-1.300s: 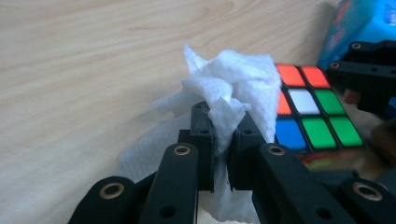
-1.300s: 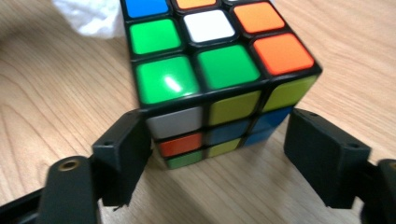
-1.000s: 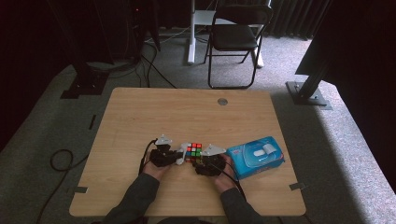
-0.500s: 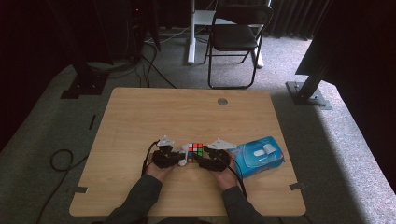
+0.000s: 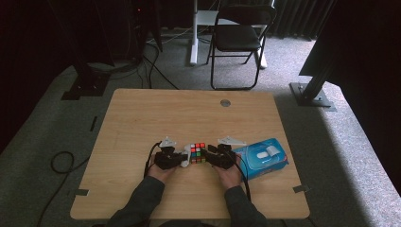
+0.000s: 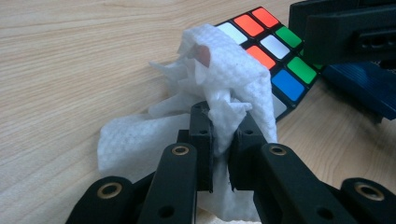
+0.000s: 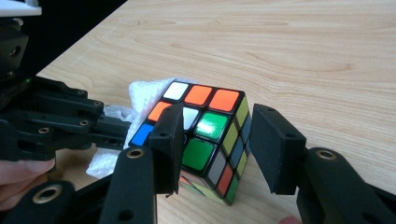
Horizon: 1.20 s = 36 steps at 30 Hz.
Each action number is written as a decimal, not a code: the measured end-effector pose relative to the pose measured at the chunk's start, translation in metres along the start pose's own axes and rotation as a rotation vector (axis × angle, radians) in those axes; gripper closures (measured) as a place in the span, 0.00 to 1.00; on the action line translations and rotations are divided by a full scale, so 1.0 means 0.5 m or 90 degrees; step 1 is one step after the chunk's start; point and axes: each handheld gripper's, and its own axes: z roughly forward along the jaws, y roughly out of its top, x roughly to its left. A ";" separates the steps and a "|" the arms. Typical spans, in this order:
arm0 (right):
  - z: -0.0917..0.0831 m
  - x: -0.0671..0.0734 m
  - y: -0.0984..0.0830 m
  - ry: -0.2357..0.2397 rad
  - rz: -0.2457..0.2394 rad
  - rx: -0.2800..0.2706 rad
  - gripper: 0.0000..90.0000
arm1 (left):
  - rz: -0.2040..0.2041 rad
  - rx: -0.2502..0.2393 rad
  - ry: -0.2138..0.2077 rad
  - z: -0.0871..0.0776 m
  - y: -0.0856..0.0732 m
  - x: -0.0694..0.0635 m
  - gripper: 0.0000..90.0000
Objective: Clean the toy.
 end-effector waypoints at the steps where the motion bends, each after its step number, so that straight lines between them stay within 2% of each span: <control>1: 0.001 -0.001 0.002 0.003 0.005 0.004 0.61 | -0.001 -0.001 0.002 0.000 0.001 0.001 0.92; 5: 0.005 0.002 0.012 -0.002 0.002 0.018 0.65 | 0.000 -0.004 0.007 -0.001 0.003 0.005 0.92; 7: 0.007 0.004 0.015 -0.022 -0.006 0.025 0.66 | -0.001 -0.006 0.007 -0.002 0.005 0.007 0.92; 8: 0.008 0.004 0.016 -0.018 -0.007 0.025 0.68 | -0.001 -0.006 0.009 -0.002 0.006 0.008 0.92; 17: 0.007 0.014 0.018 -0.037 -0.021 0.031 0.69 | -0.005 -0.024 0.015 -0.008 0.021 0.012 0.92; 24: 0.008 0.016 0.019 -0.039 -0.016 0.033 0.70 | -0.004 -0.045 0.010 -0.009 0.038 0.007 0.92; 31: 0.008 0.019 0.017 -0.040 -0.014 0.030 0.75 | -0.007 -0.041 0.006 0.005 0.043 0.004 0.92; 36: 0.008 0.020 0.017 -0.039 -0.012 0.031 0.75 | -0.010 -0.042 0.009 0.009 0.045 0.005 0.92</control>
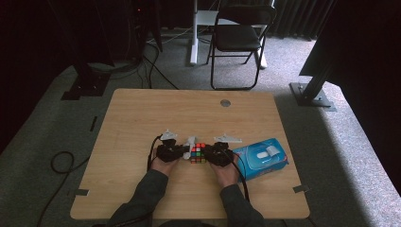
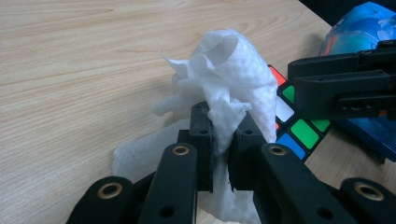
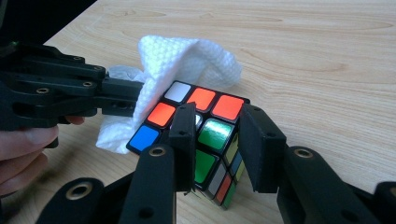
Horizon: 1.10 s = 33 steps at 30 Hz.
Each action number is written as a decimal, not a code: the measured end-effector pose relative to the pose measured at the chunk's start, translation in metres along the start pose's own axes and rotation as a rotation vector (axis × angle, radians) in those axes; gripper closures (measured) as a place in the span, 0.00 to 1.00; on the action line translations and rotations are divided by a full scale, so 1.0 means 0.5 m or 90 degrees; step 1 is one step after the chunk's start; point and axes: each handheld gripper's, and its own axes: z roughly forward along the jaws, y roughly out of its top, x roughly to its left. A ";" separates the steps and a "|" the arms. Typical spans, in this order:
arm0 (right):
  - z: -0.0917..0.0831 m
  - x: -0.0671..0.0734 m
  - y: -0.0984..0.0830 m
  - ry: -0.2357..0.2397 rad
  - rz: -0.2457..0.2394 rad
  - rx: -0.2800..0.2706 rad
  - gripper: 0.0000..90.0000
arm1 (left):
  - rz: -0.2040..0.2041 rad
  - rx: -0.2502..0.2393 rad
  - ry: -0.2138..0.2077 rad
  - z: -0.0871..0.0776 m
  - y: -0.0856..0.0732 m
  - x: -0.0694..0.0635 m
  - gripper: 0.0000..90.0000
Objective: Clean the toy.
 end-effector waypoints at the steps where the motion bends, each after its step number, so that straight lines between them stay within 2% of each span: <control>1: 0.000 0.000 0.000 0.000 0.002 0.000 0.75 | 0.000 0.001 0.001 0.001 0.000 0.001 0.92; 6: 0.000 0.000 0.000 0.001 0.005 -0.001 0.75 | -0.005 0.010 0.008 0.011 -0.005 0.006 0.92; 11: 0.000 -0.001 -0.002 0.002 0.009 -0.004 0.75 | -0.005 0.047 0.024 0.036 -0.027 0.014 0.92; 17: 0.000 0.000 -0.002 0.000 0.012 -0.005 0.75 | 0.019 0.067 0.046 0.041 -0.025 0.008 0.92; 27: 0.000 0.000 -0.004 -0.001 0.018 -0.009 0.75 | 0.015 0.024 0.041 0.002 -0.002 0.004 0.92; 33: 0.000 0.000 -0.005 0.000 0.020 -0.011 0.75 | 0.001 -0.013 0.019 -0.024 0.004 -0.010 0.92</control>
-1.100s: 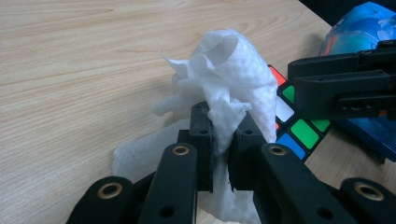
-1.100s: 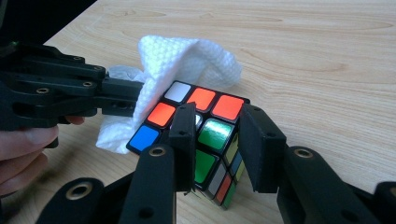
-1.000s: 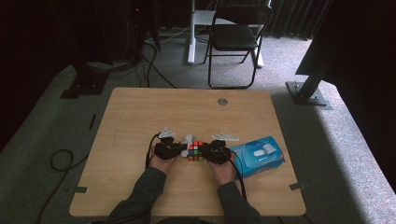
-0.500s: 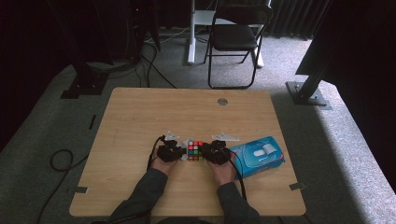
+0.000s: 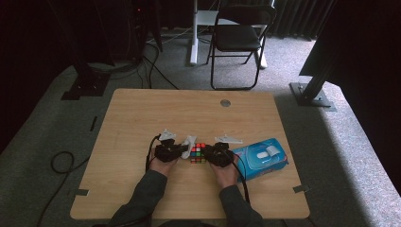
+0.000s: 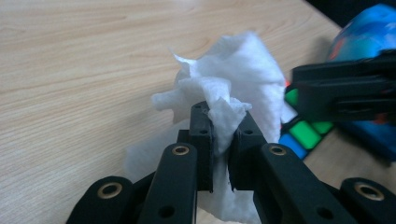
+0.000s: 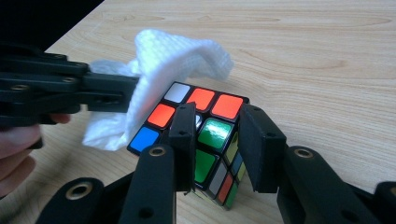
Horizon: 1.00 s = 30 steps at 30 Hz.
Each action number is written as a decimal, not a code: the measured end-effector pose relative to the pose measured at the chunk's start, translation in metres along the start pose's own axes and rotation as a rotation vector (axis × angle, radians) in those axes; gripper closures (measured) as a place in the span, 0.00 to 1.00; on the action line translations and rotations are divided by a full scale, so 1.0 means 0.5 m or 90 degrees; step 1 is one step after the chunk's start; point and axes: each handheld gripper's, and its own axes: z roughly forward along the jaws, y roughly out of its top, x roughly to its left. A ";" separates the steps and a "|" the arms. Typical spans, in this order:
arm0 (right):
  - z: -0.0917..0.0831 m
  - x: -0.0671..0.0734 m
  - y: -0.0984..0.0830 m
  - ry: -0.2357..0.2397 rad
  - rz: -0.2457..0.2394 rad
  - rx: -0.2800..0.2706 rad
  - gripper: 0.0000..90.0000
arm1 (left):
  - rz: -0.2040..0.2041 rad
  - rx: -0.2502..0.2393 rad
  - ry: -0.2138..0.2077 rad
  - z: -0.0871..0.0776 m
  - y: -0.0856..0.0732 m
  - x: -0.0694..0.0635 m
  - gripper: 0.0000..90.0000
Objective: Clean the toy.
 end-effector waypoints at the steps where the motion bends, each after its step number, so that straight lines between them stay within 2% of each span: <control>1: 0.000 0.000 0.000 0.000 0.001 -0.001 0.75 | -0.002 -0.002 -0.005 -0.002 -0.001 -0.003 0.92; 5: 0.000 0.000 -0.002 0.000 0.000 -0.004 0.75 | 0.012 0.019 -0.005 0.006 -0.009 -0.012 0.92; 9: 0.000 0.002 -0.002 -0.005 0.000 -0.005 0.75 | -0.003 0.026 -0.005 0.016 -0.018 -0.007 0.92; 12: 0.000 0.003 -0.003 -0.006 0.000 -0.006 0.75 | -0.003 0.031 -0.002 0.019 -0.020 -0.007 0.92; 14: -0.001 0.004 -0.003 -0.007 0.000 -0.007 0.75 | 0.004 0.046 0.008 0.025 -0.022 -0.008 0.92; 18: 0.000 0.005 -0.004 -0.010 -0.001 -0.009 0.75 | 0.021 0.098 0.035 0.050 -0.035 -0.006 0.92; 19: 0.000 0.005 -0.004 -0.010 -0.001 -0.009 0.75 | 0.033 0.097 0.041 0.054 -0.040 -0.007 0.93; 23: -0.001 0.005 -0.004 -0.011 -0.001 -0.009 0.75 | 0.048 0.103 0.049 0.054 -0.037 -0.010 0.93; 28: -0.001 0.005 -0.004 -0.010 -0.001 -0.009 0.75 | 0.031 0.083 0.034 0.042 -0.035 -0.007 0.93; 30: -0.001 0.005 -0.004 -0.010 -0.002 -0.009 0.75 | 0.034 0.075 0.028 0.033 -0.032 -0.013 0.93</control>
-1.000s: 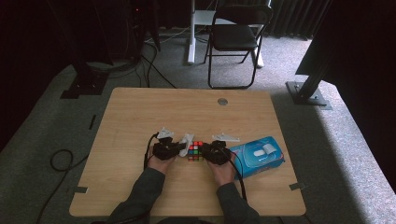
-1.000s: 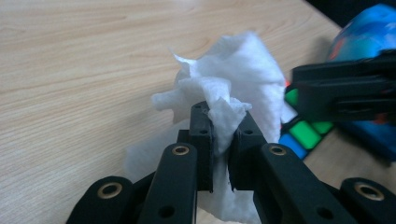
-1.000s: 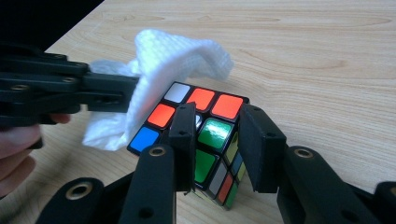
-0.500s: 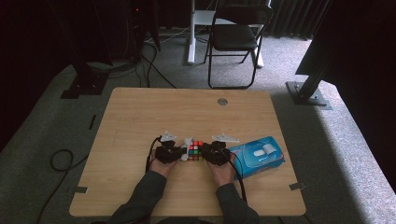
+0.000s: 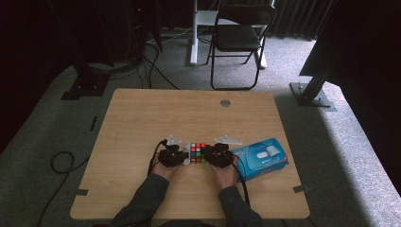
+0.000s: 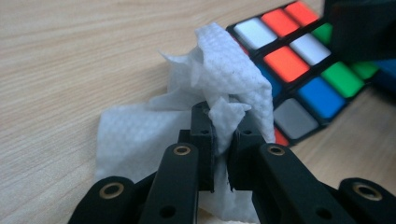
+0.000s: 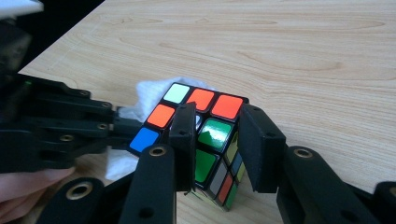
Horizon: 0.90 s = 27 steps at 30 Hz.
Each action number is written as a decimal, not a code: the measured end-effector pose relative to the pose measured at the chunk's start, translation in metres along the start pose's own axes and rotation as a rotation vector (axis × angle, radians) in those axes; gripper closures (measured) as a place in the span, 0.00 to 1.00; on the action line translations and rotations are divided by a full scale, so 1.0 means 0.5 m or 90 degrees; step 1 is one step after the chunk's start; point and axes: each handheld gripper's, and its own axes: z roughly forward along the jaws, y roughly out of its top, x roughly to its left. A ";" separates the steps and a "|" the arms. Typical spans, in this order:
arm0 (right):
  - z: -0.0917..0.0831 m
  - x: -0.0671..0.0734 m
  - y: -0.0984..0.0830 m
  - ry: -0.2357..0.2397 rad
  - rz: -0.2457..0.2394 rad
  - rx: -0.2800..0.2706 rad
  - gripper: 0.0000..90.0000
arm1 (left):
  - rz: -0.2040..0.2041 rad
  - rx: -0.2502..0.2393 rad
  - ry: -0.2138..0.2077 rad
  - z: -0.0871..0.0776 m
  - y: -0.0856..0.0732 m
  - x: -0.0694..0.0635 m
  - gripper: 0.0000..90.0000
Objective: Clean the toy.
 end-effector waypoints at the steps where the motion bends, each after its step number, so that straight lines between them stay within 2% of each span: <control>1: 0.000 0.000 0.000 0.000 0.000 0.000 0.75 | 0.000 0.000 0.000 0.000 0.000 0.000 0.93; 3: 0.000 -0.001 0.000 0.002 0.000 0.001 0.75 | 0.004 -0.019 -0.007 -0.018 0.004 -0.007 0.93; 7: 0.000 0.000 0.001 0.001 0.000 0.001 0.75 | 0.002 -0.037 -0.022 -0.038 0.009 -0.012 0.93; 10: 0.000 0.000 0.001 0.001 0.000 0.002 0.75 | 0.008 -0.029 -0.018 -0.037 0.008 -0.019 0.93; 13: 0.000 0.000 0.001 -0.001 0.001 0.001 0.75 | 0.002 -0.033 -0.017 -0.035 0.003 -0.019 0.93; 19: 0.000 0.001 0.001 -0.001 0.001 0.001 0.75 | 0.004 -0.012 -0.004 -0.019 -0.010 -0.018 0.93; 23: 0.000 0.001 0.000 -0.002 0.001 0.000 0.75 | -0.010 -0.007 -0.004 -0.003 -0.022 -0.013 0.93; 27: 0.000 0.001 0.000 -0.003 0.001 0.001 0.75 | 0.008 0.009 0.011 0.010 -0.028 -0.013 0.93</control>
